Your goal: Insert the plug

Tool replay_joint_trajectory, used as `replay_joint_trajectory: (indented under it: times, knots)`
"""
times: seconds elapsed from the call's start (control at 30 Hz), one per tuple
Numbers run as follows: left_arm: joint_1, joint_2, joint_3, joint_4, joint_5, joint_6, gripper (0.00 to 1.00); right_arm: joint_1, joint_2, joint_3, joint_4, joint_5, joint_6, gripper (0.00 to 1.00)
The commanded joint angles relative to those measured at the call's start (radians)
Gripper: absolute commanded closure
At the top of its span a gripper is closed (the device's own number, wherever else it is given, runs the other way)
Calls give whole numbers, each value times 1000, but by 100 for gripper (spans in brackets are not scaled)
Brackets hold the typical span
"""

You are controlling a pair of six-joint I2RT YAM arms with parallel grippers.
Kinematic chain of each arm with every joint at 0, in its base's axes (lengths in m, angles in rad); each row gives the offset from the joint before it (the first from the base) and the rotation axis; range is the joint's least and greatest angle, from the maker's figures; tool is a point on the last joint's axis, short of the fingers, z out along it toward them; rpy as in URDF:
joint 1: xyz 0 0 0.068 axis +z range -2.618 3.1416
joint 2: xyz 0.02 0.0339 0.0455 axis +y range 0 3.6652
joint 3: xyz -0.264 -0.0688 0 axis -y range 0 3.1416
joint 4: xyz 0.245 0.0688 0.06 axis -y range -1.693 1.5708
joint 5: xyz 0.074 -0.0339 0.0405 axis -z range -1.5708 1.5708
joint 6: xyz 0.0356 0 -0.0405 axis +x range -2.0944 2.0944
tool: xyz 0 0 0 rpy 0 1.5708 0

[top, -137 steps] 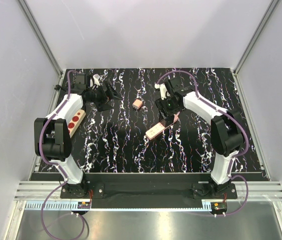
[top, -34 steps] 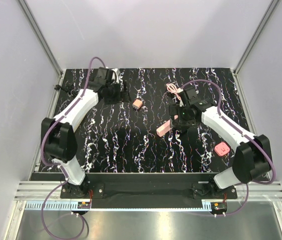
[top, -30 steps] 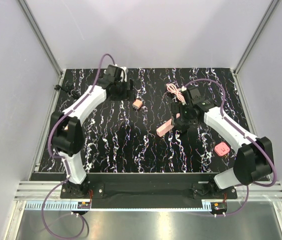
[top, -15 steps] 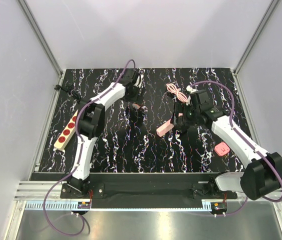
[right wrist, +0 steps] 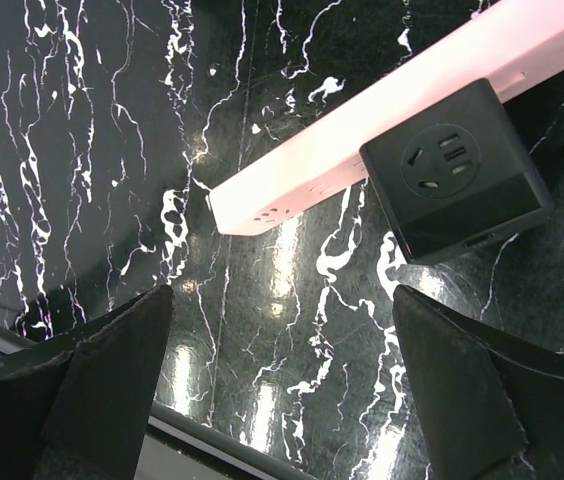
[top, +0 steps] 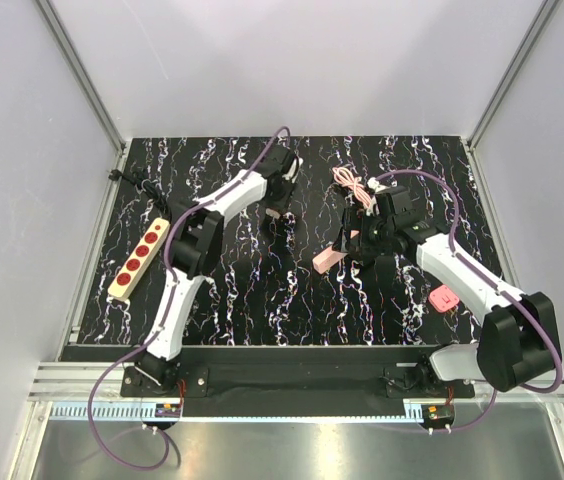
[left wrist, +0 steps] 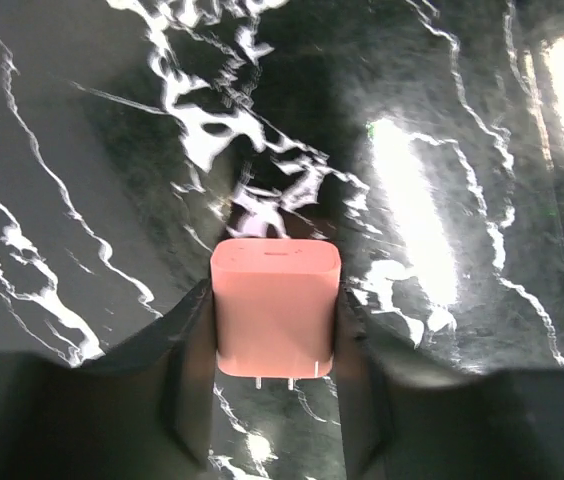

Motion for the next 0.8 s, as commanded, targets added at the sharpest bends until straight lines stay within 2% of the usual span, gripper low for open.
replay_joint_trajectory:
  times: [0.0, 0.03, 0.13, 0.23, 0.33, 0.4, 0.43, 0.53, 0.63, 0.77]
  knots:
    - [-26, -109, -68, 24, -81, -3, 85, -5, 5, 25, 48, -30, 17, 3]
    - [-27, -147, -105, 45, -78, -13, 92, -5, 5, 32, 48, -31, 21, 3]
    - [-44, -390, -297, 160, -52, -5, 99, -12, 3, 66, 45, -79, 50, 3]
    - [-72, -587, -513, 258, 41, 35, 100, -27, -1, 109, 19, -140, 72, 6]
    - [-113, -749, -607, 314, 65, 65, 100, -32, -1, 164, -38, -232, 87, 14]
    - [-142, -822, -688, 351, 146, 82, 100, -33, -16, 178, -39, -297, 113, 18]
    - [-152, -879, -726, 360, 178, 87, 100, -33, -21, 180, -18, -386, 122, 20]
    - [-216, -946, -750, 369, 206, 119, 100, -32, -24, 178, 66, -604, 167, 22]
    - [-247, -982, -753, 365, 213, 142, 100, -32, -30, 171, 134, -721, 208, 18]
    - [-306, -1003, -753, 366, 181, 161, 100, -33, -62, 145, 212, -746, 309, 17]
